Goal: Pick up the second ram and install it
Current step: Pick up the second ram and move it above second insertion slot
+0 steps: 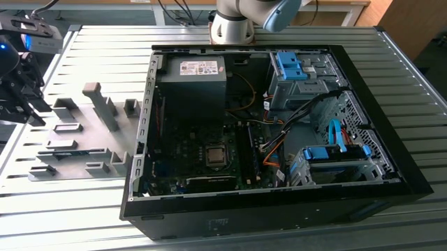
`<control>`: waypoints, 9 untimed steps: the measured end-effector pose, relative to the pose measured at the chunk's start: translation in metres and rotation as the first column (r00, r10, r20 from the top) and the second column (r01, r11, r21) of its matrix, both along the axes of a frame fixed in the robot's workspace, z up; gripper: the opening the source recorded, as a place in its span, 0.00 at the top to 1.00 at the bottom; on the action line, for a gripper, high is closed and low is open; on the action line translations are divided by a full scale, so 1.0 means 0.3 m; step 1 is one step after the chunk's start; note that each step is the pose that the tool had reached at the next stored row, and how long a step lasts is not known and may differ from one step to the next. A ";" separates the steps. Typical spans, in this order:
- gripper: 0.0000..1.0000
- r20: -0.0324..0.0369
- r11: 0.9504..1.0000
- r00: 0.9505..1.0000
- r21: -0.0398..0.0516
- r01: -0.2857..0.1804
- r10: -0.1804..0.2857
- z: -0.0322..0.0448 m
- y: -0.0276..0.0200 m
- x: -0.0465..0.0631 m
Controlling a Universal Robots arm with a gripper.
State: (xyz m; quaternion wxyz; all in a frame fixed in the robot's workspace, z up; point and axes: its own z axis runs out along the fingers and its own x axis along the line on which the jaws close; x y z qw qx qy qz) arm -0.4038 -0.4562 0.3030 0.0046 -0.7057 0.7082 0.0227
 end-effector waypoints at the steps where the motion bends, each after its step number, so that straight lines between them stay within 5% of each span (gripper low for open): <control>1: 0.62 0.000 1.000 1.000 0.000 0.000 0.000 -0.001 -0.001 0.000; 9: 0.62 0.000 1.000 1.000 0.000 0.000 0.000 -0.006 -0.004 0.000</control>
